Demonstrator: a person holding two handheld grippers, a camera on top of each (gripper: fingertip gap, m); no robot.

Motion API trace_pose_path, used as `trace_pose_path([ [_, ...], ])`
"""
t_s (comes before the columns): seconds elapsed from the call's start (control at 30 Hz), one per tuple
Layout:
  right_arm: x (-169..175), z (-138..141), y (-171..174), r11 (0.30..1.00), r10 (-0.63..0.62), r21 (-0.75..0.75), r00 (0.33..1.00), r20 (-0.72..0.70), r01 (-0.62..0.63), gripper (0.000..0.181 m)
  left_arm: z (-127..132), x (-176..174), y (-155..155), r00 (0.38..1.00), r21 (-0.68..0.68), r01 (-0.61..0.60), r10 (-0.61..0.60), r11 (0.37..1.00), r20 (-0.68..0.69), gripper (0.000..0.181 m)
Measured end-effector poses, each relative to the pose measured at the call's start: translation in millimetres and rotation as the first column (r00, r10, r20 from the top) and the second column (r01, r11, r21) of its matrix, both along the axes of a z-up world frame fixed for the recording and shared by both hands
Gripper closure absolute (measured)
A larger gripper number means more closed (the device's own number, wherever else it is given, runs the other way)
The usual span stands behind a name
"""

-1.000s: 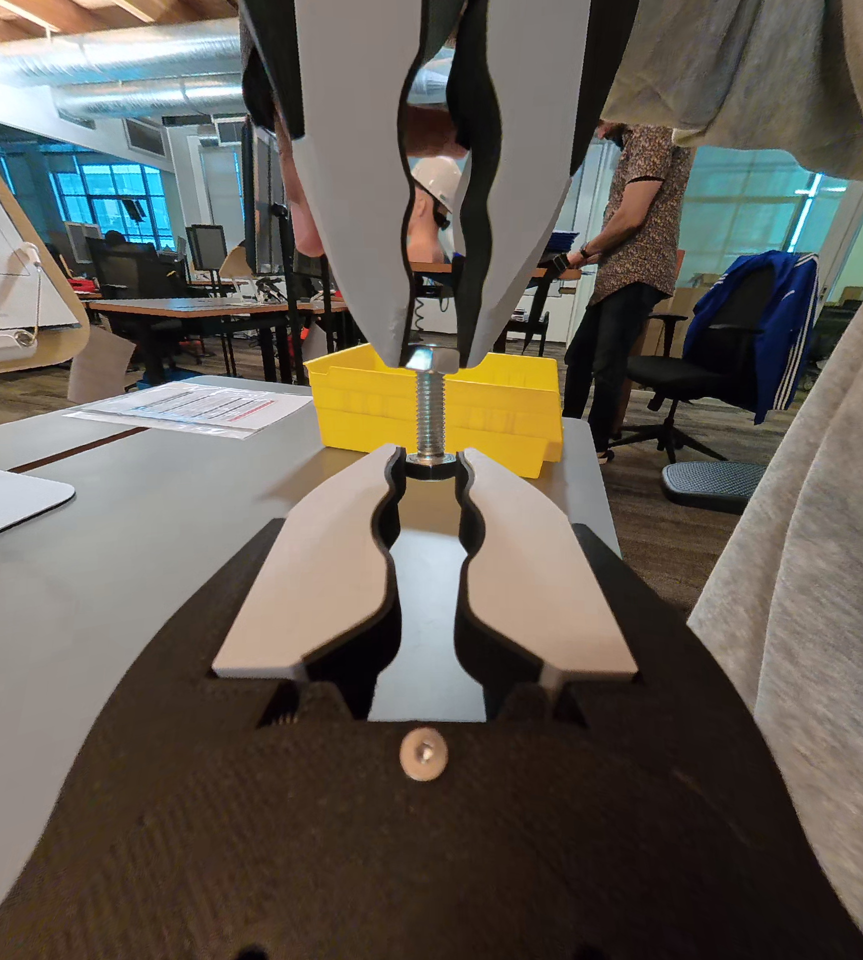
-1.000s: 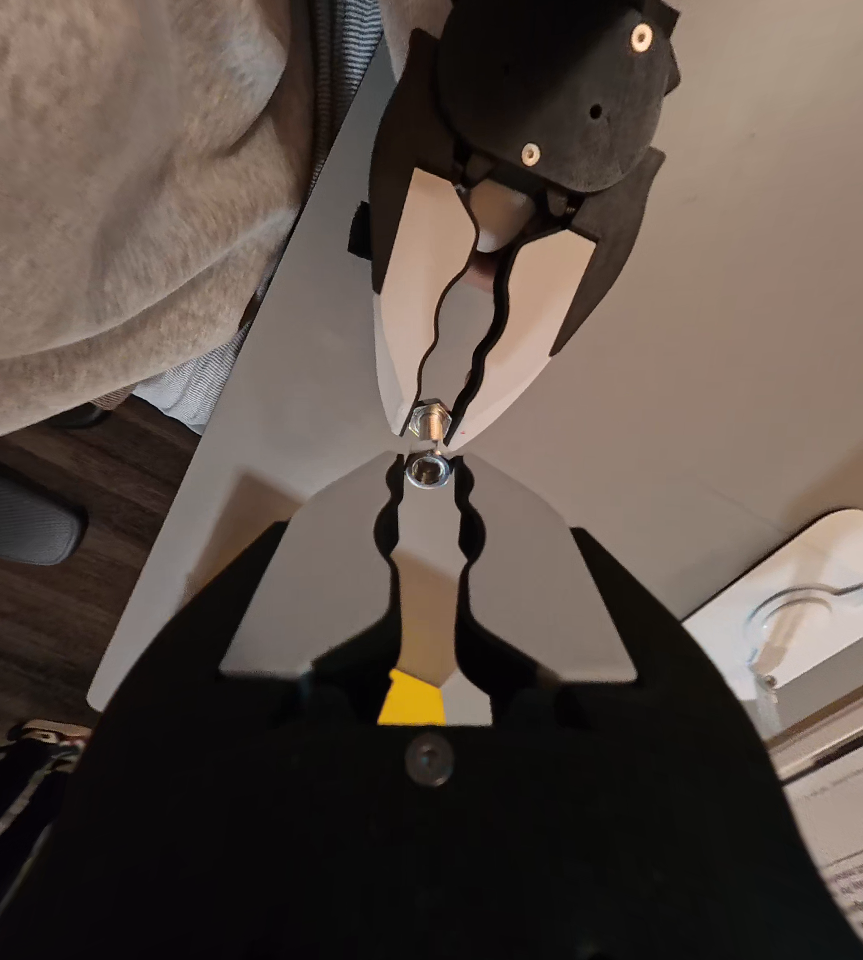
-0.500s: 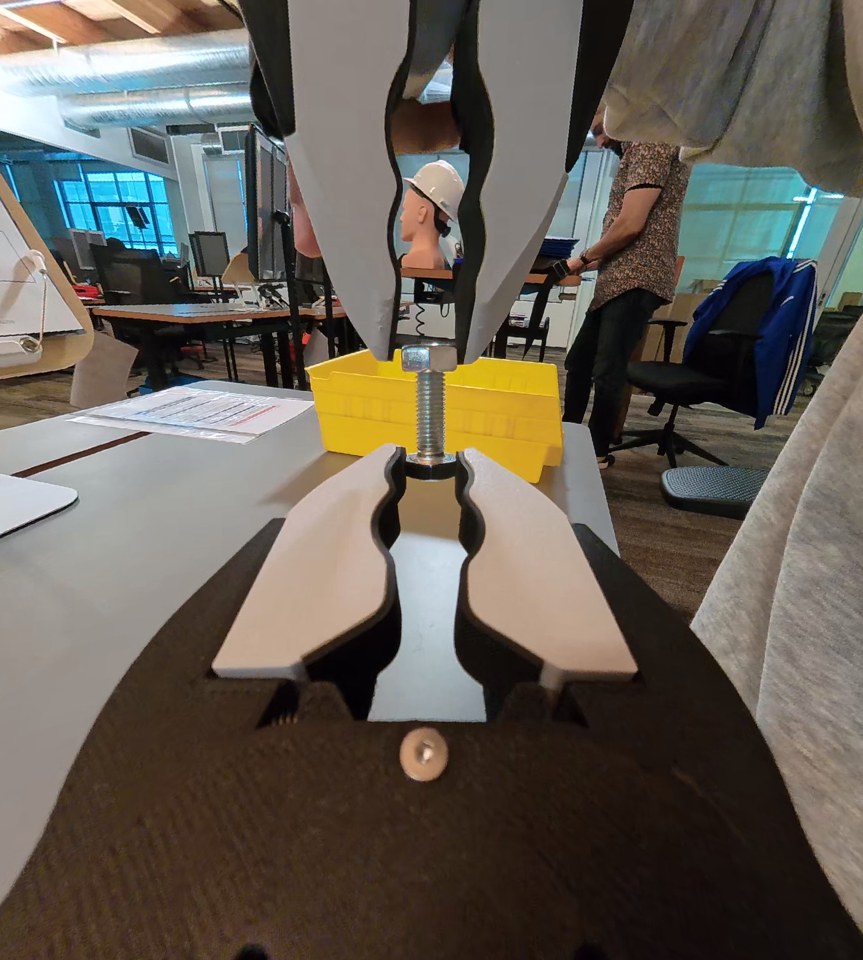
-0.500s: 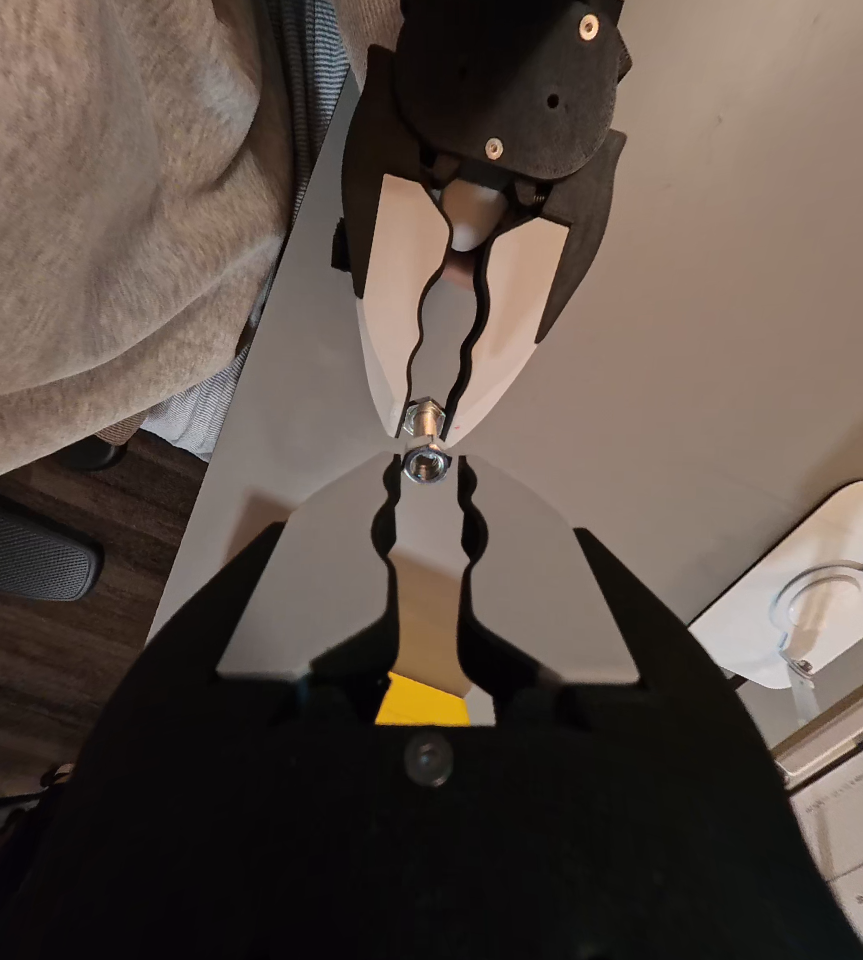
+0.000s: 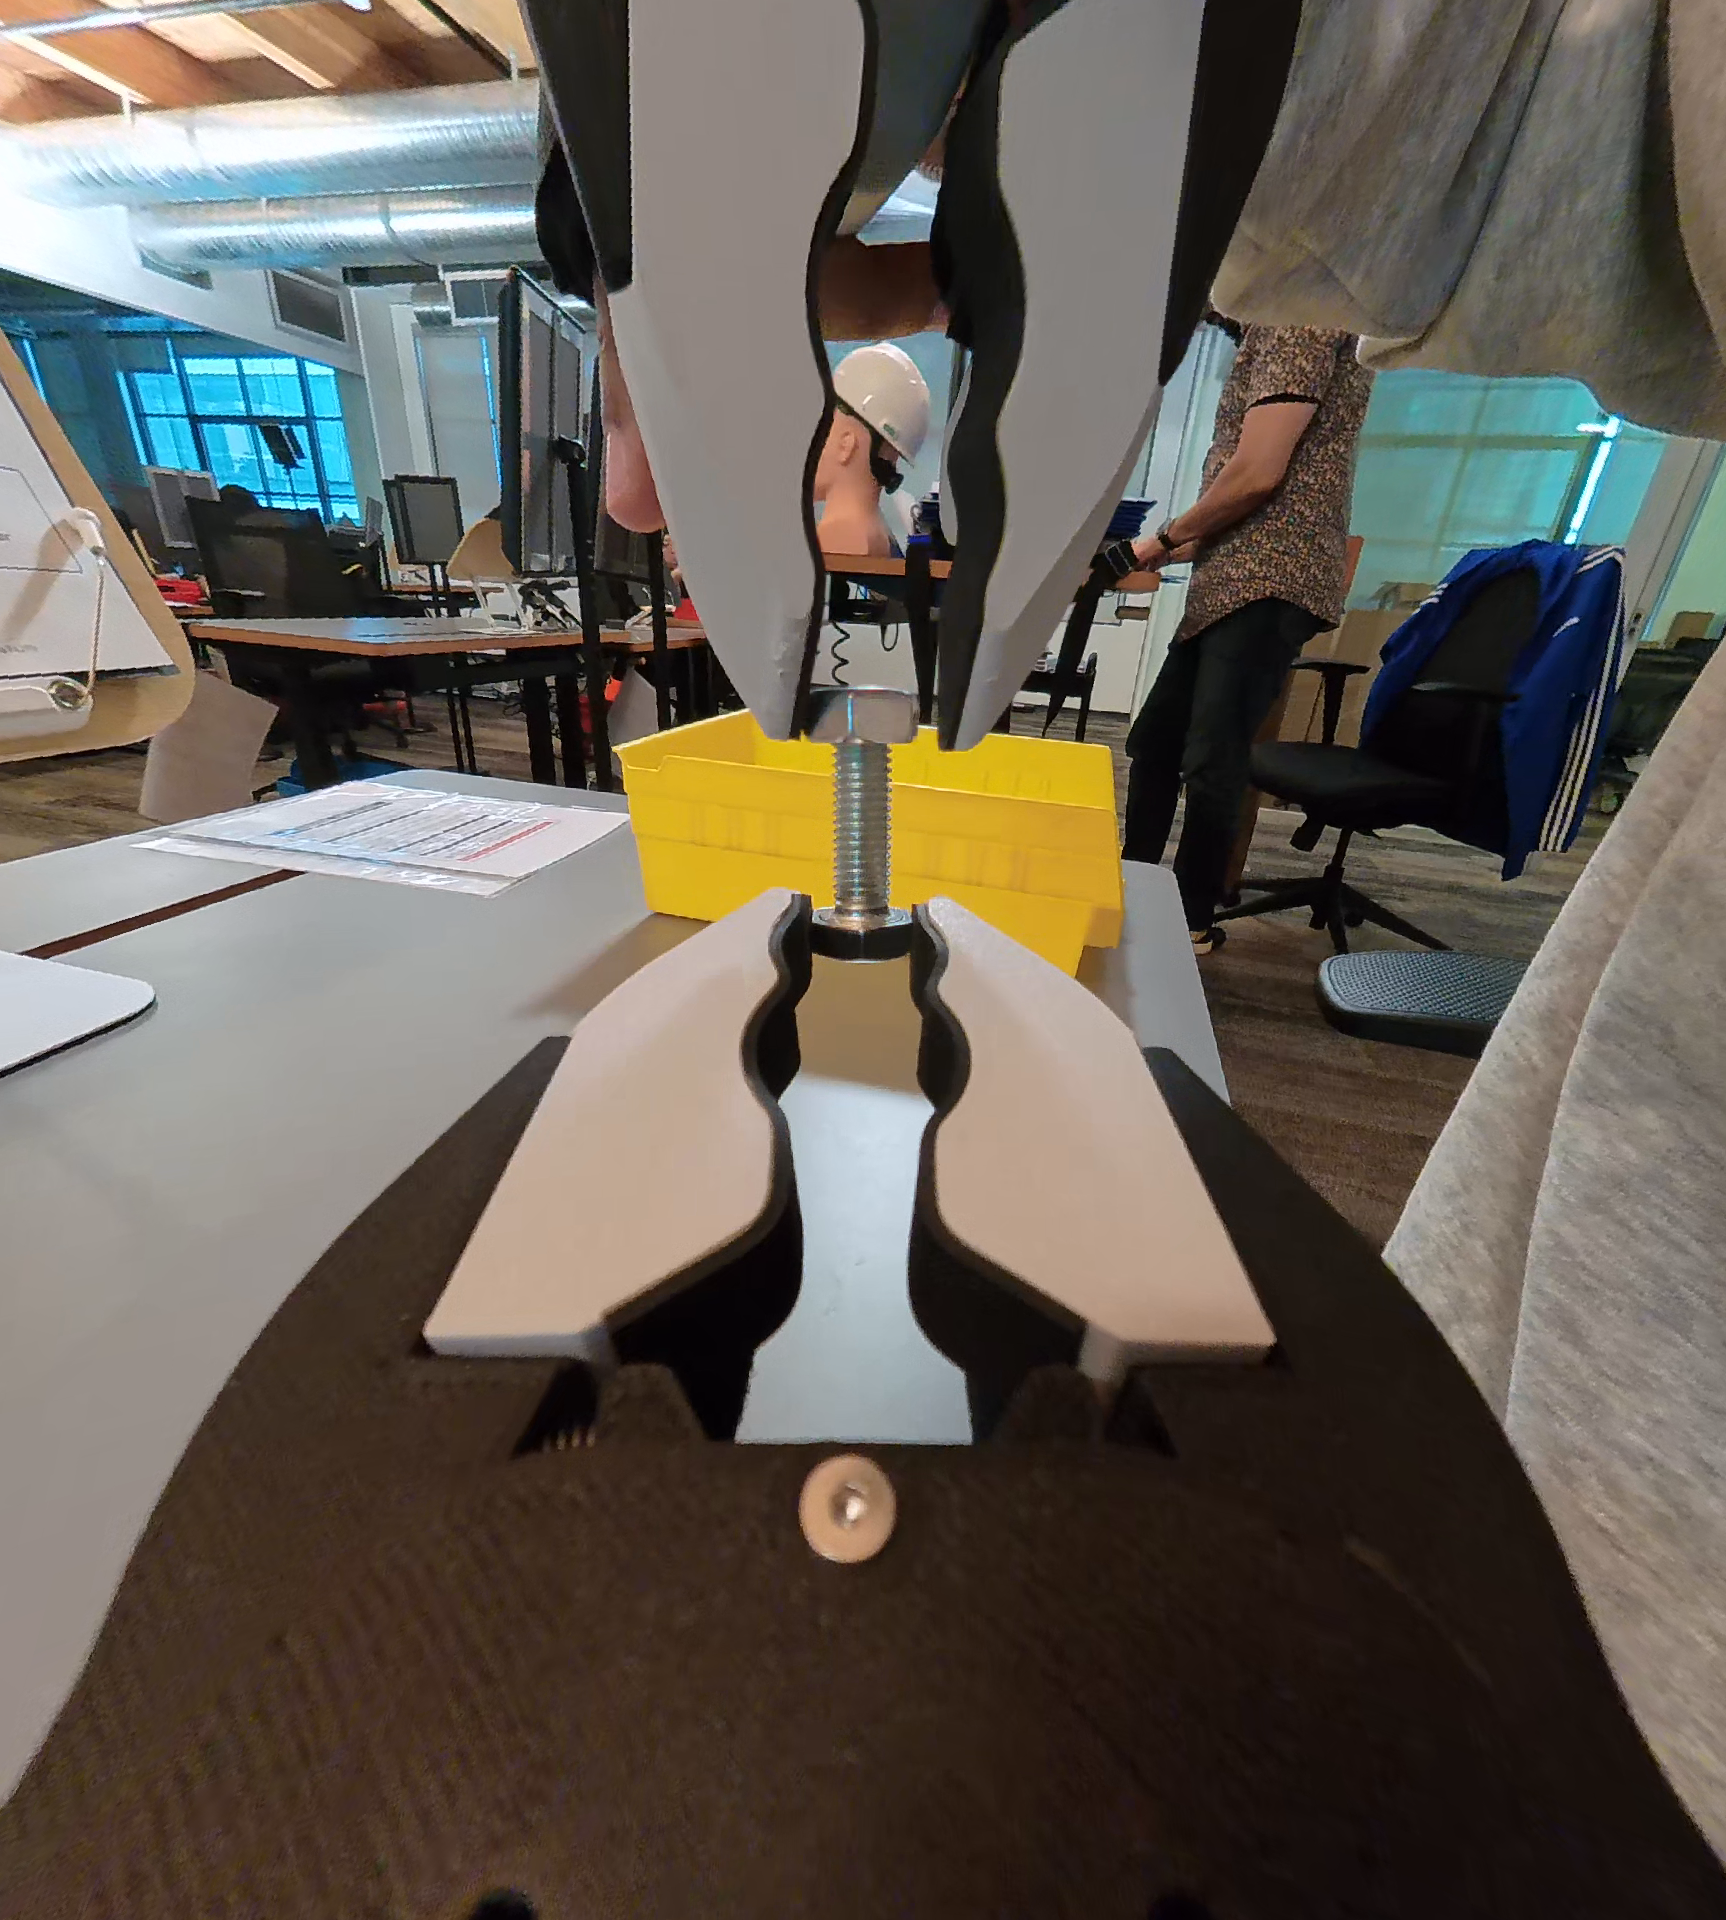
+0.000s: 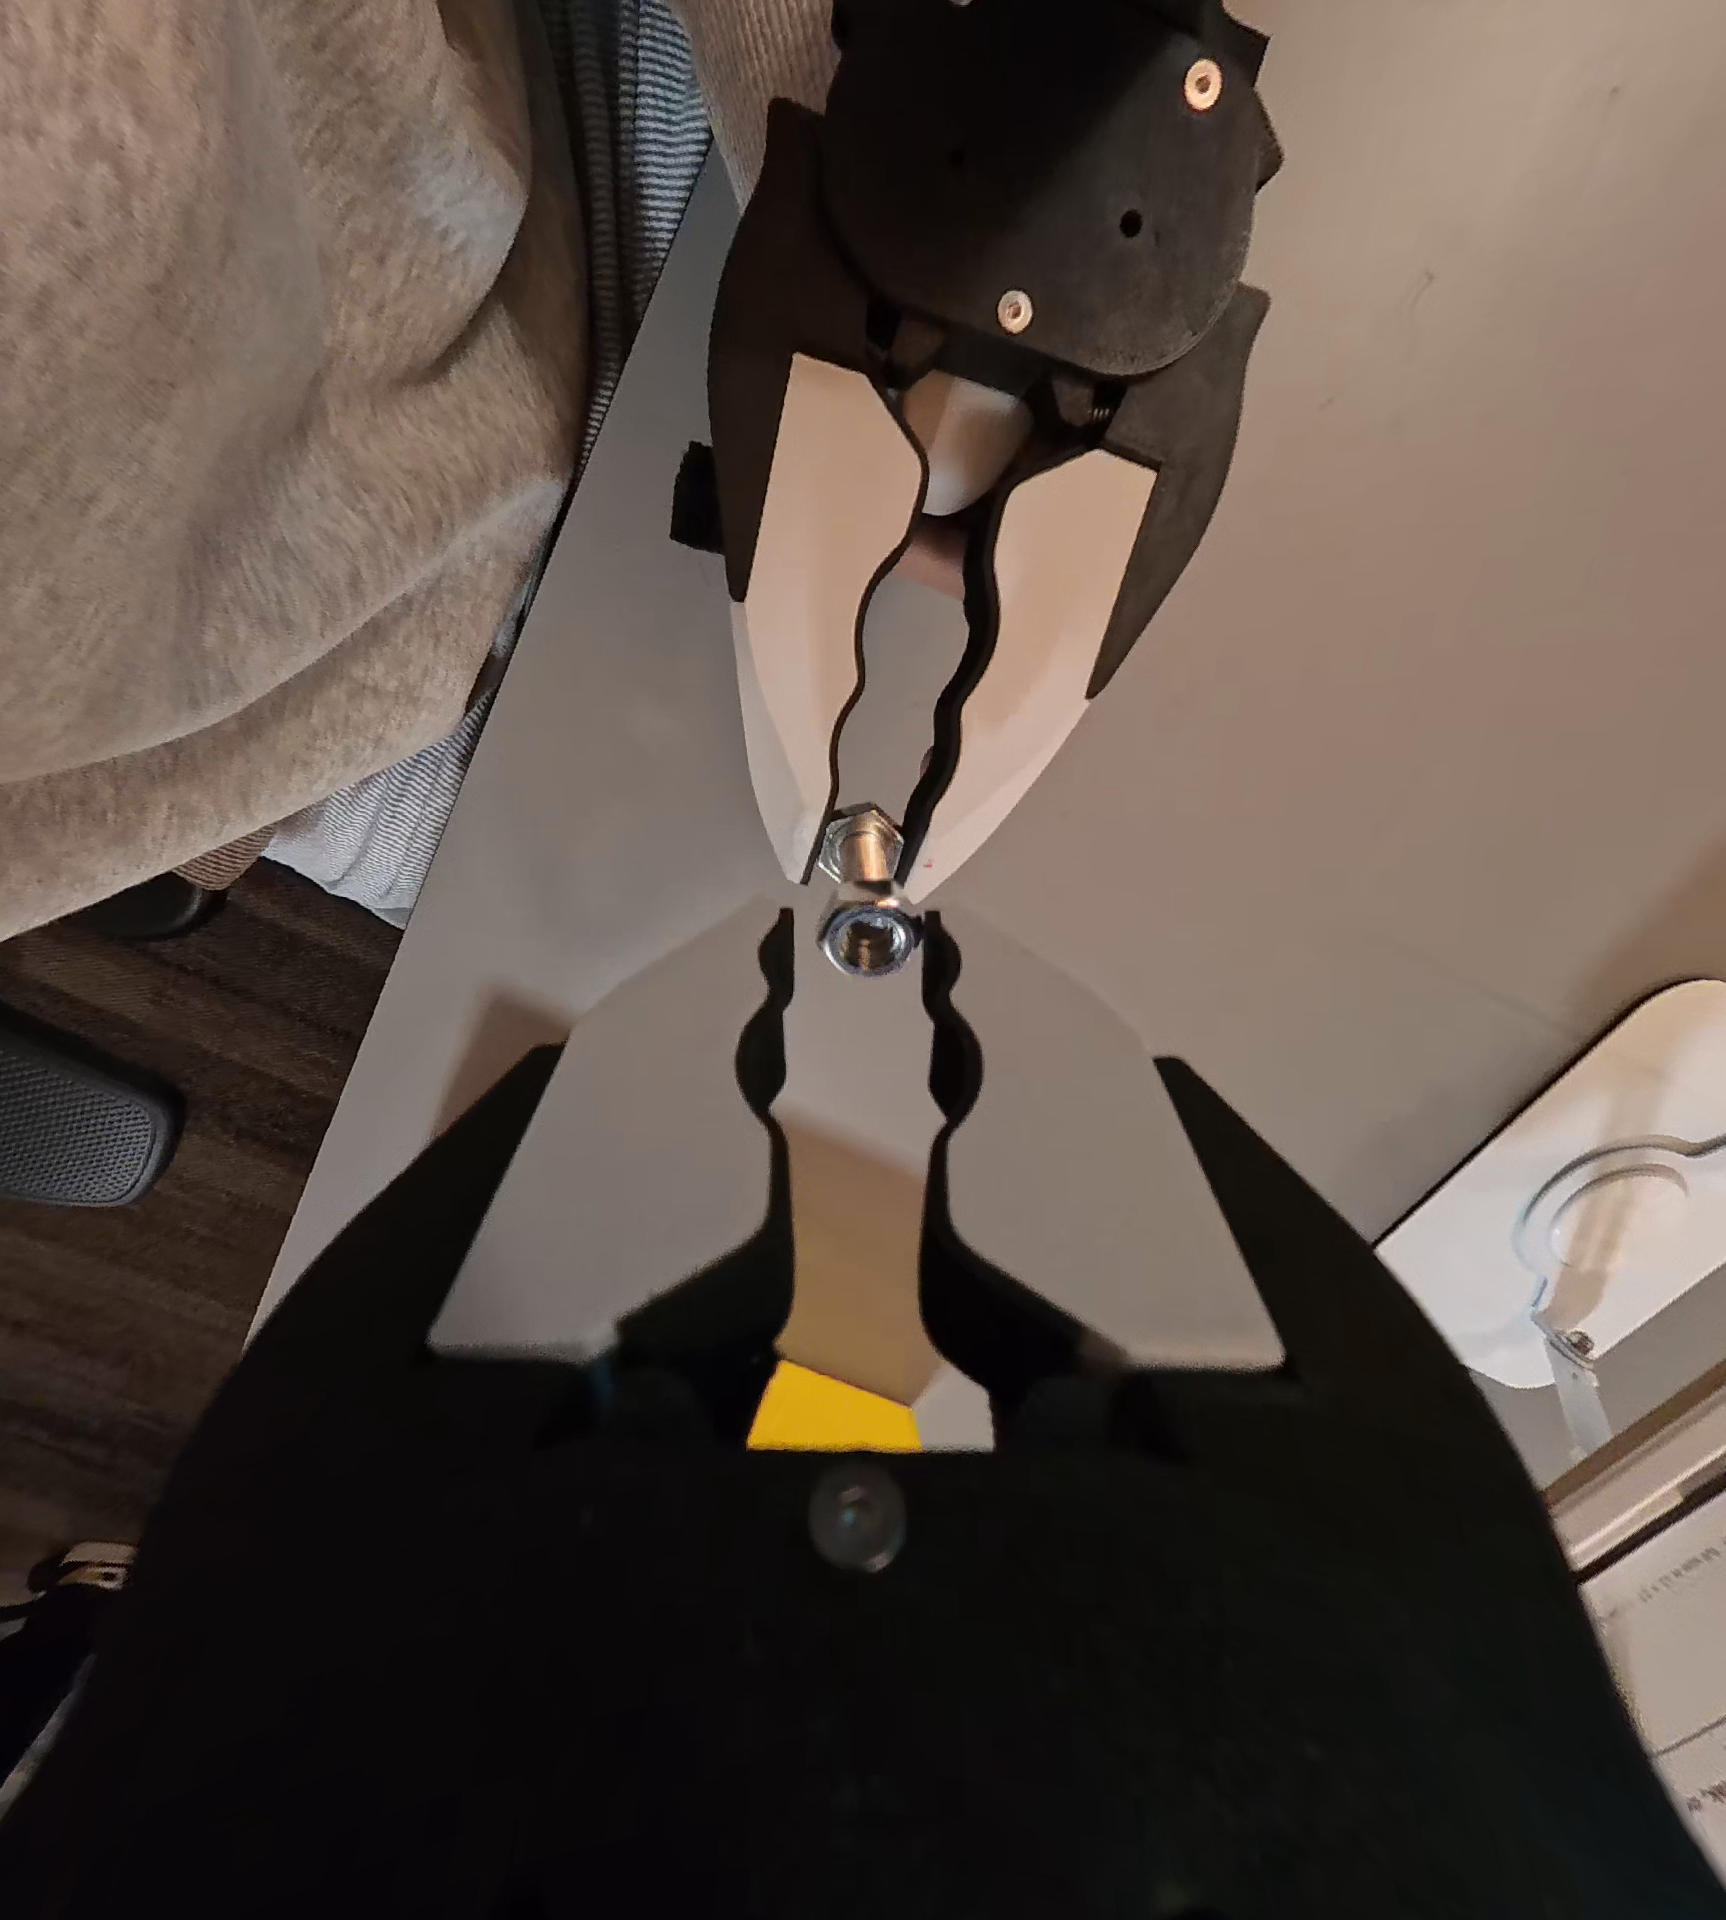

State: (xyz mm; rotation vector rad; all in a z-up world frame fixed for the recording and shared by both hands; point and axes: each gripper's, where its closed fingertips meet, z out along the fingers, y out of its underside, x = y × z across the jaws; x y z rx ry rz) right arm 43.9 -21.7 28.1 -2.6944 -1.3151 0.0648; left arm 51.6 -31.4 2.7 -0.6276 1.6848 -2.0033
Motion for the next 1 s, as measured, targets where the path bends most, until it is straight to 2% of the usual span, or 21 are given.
trace_pose_path([
  [0.57,7,-1,-11,0.999,-0.031,-0.044,0.999,0.022,0.032,0.160,2,3,3,1.000,-0.020,-0.013,0.012,1.000,-0.003,0.162],
  [1.0,-10,-1,-15,0.999,-0.013,-0.051,0.999,-0.035,0.011,0.163,0,6,5,1.000,-0.022,-0.023,0.023,0.999,-0.013,0.162],
])
